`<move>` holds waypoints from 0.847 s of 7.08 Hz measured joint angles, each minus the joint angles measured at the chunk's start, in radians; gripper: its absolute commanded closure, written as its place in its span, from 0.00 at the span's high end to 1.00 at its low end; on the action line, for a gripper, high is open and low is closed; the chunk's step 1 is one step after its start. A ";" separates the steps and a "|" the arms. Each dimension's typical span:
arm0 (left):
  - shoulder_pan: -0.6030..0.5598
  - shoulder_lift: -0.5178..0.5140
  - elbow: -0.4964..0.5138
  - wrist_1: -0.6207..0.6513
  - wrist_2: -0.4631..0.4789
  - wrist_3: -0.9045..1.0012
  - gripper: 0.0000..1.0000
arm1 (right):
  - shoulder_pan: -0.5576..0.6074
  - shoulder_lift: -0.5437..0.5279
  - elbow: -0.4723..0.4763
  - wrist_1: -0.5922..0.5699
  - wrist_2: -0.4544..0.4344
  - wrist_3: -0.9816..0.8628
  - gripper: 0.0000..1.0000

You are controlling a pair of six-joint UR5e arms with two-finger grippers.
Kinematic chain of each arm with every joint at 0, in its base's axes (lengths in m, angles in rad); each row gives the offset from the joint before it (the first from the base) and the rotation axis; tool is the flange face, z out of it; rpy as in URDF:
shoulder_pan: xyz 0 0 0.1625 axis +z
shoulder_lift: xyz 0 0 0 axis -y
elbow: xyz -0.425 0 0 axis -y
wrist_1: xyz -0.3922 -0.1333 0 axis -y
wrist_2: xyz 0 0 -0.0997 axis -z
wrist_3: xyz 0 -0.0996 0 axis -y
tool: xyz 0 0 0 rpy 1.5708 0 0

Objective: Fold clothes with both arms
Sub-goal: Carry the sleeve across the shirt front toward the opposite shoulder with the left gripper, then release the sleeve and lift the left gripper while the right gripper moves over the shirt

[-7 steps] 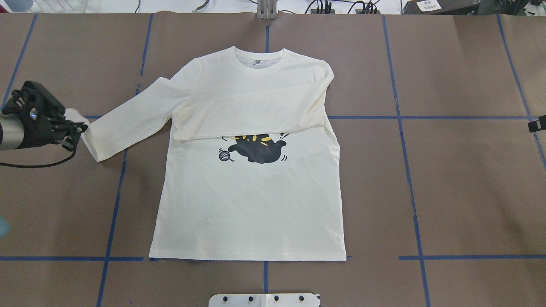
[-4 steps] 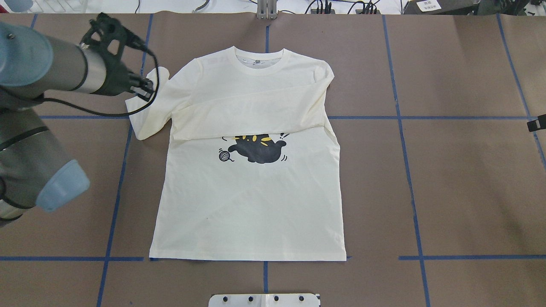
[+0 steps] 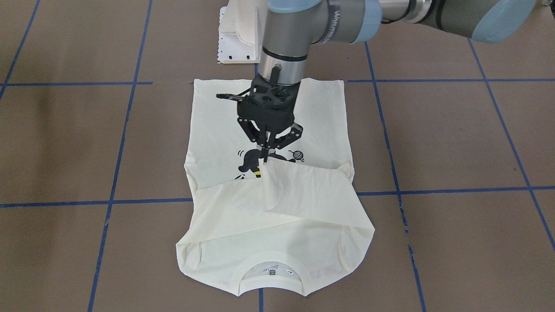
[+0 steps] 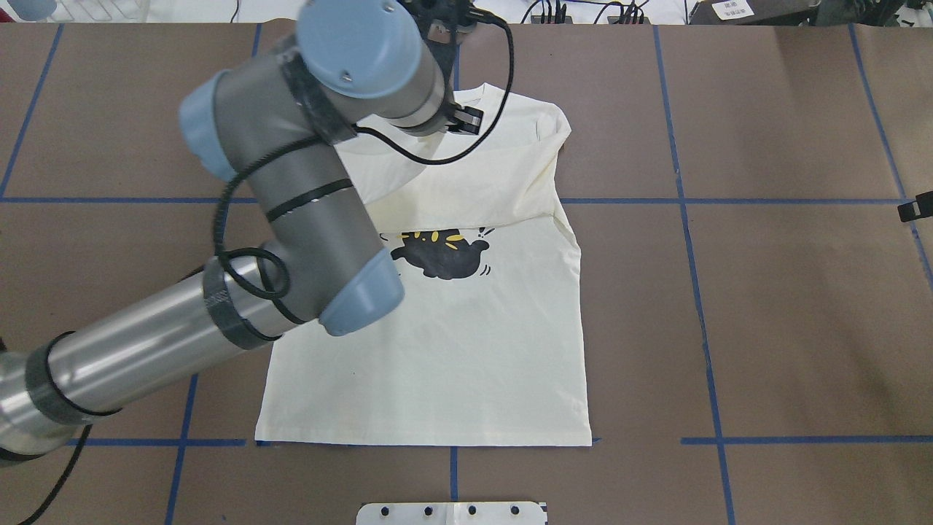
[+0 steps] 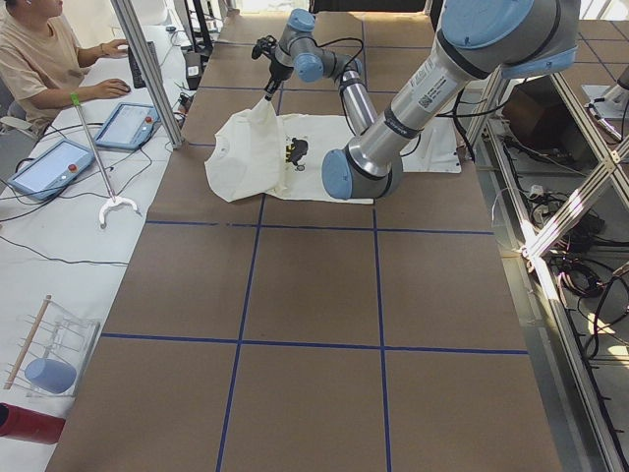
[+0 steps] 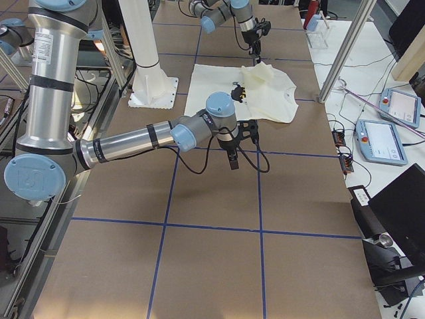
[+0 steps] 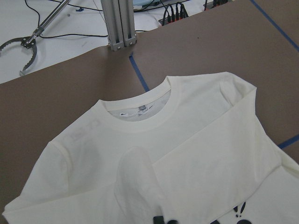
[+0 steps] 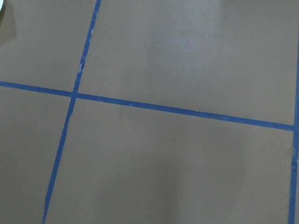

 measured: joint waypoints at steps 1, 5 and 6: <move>0.054 -0.051 0.086 -0.017 0.060 -0.052 0.00 | 0.000 0.000 0.000 0.000 -0.001 0.000 1.00; 0.179 -0.116 0.323 -0.270 0.159 -0.191 1.00 | 0.000 -0.002 0.000 0.001 -0.002 0.000 1.00; 0.183 -0.099 0.323 -0.332 0.159 -0.202 1.00 | 0.000 -0.002 0.001 0.005 -0.003 0.001 1.00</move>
